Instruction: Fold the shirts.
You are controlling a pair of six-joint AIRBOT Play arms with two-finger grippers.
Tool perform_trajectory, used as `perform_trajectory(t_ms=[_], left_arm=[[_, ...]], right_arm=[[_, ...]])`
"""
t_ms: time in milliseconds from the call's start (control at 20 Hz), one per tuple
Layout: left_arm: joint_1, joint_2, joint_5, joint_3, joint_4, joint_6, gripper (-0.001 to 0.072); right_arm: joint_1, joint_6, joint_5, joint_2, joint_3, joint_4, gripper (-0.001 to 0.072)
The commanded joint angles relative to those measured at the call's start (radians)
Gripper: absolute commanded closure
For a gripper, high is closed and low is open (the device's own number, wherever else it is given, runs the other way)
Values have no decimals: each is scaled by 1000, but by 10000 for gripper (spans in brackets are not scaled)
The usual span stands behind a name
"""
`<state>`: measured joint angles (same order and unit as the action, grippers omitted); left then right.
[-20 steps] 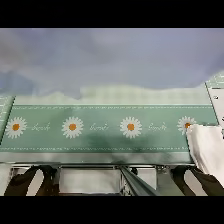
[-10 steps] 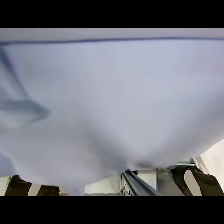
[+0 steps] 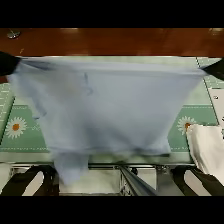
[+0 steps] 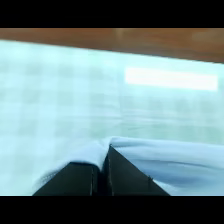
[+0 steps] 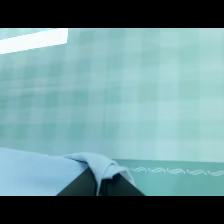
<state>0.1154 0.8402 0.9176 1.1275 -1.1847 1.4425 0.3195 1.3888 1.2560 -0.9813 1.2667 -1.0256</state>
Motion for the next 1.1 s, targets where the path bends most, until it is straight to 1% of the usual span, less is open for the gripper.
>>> perform_trajectory(t_ms=[0,50,150,200,250,350,450,550,600,700,750,800,850,950,1000,1050], left_arm=[[-92,253,-283,-27,26,19,683],[-108,331,-357,2,26,65,683],[-124,467,-422,76,26,148,683],[-127,535,-412,119,27,171,683],[-127,592,-384,156,26,195,683],[-127,669,-307,199,26,204,682],[-126,692,-231,204,26,187,682],[-105,679,-138,213,25,120,682],[-87,670,-78,224,23,93,682],[-49,653,59,234,23,50,681],[-35,653,130,230,22,16,682],[-30,660,176,219,22,-2,682],[-29,669,192,192,22,-11,682],[-34,692,183,126,23,-10,680],[-35,710,188,109,23,-5,650],[-34,731,211,105,22,13,447]], right_arm=[[-10,-66,-227,-262,-25,140,690],[-32,-66,-264,-358,24,145,690],[-82,-58,-274,-546,161,142,690],[-104,-48,-259,-634,239,140,690],[-116,-13,-245,-703,303,134,690],[-126,58,-223,-802,385,137,690],[-129,65,-174,-838,413,134,690],[-119,33,-122,-826,413,120,690],[-106,5,-82,-814,413,119,690],[-80,-19,24,-800,413,117,690],[-74,-29,80,-801,412,98,690],[-76,-36,110,-801,396,45,690],[-83,-36,116,-801,369,-1,690],[-98,-36,79,-805,285,-20,690],[-107,-35,47,-809,243,-17,690],[-116,-17,34,-818,219,-16,589]])
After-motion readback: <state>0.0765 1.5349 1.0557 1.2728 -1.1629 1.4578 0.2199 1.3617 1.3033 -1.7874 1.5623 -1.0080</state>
